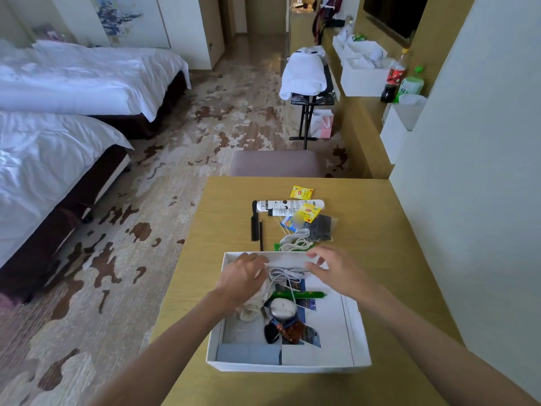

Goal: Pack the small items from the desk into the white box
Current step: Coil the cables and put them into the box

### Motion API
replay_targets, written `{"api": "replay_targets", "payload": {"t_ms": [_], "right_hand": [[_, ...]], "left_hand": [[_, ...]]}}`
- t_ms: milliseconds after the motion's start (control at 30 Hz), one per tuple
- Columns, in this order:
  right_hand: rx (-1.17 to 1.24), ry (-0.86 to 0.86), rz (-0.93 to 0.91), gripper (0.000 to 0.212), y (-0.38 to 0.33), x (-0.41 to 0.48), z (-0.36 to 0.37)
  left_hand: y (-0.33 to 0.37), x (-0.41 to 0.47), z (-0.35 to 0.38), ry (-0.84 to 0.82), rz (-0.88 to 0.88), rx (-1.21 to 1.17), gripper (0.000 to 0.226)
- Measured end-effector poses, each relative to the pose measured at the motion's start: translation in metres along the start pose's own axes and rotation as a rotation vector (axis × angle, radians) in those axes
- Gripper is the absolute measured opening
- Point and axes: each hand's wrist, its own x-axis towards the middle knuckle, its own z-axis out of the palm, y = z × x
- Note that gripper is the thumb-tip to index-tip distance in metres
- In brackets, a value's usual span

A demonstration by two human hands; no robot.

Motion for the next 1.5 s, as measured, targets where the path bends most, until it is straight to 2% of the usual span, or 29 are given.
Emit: {"api": "replay_targets", "payload": {"t_ms": [133, 233, 333, 467, 567, 700, 867, 933, 1033, 1133, 1200, 1367, 1500], "right_hand": [[0.051, 0.08, -0.067, 0.014, 0.006, 0.016, -0.014], [0.004, 0.066, -0.086, 0.013, 0.009, 0.035, -0.018], [-0.073, 0.009, -0.028, 0.016, 0.012, 0.058, -0.013], [-0.189, -0.169, 0.109, 0.021, 0.019, 0.098, 0.0], [-0.286, -0.296, 0.178, 0.023, 0.026, 0.122, 0.015], [-0.476, -0.434, 0.161, 0.025, 0.036, 0.147, 0.039], [-0.573, -0.489, 0.071, 0.029, 0.043, 0.159, 0.054], [-0.552, -0.503, 0.018, 0.033, 0.044, 0.159, 0.056], [-0.516, -0.531, 0.042, 0.012, 0.048, 0.158, 0.047], [-0.33, -0.482, 0.113, 0.028, 0.058, 0.147, 0.029], [-0.208, -0.469, 0.167, 0.018, 0.066, 0.136, 0.014], [0.028, -0.295, 0.245, 0.017, 0.079, 0.101, -0.016], [0.248, -0.159, 0.385, 0.009, 0.076, 0.072, -0.032]], "left_hand": [[0.007, 0.008, -0.008, 0.073, -0.082, -0.072, 0.024], [0.009, 0.019, -0.012, 0.08, -0.148, -0.052, 0.024], [0.007, 0.035, -0.013, 0.052, -0.175, -0.07, 0.024], [-0.006, 0.068, -0.01, -0.058, -0.211, -0.15, 0.023], [-0.023, 0.092, 0.0, -0.205, -0.251, -0.207, 0.024], [-0.048, 0.118, 0.021, -0.383, -0.261, -0.219, 0.026], [-0.067, 0.139, 0.041, -0.434, -0.288, -0.24, 0.028], [-0.07, 0.149, 0.047, -0.456, -0.306, -0.239, 0.027], [-0.068, 0.166, 0.051, -0.47, -0.33, -0.229, 0.024], [-0.06, 0.18, 0.054, -0.445, -0.328, -0.267, 0.026], [-0.053, 0.185, 0.058, -0.455, -0.286, -0.258, 0.029], [-0.028, 0.19, 0.074, -0.502, -0.202, -0.166, 0.034], [-0.014, 0.195, 0.091, -0.57, -0.137, 0.066, 0.042]]}}
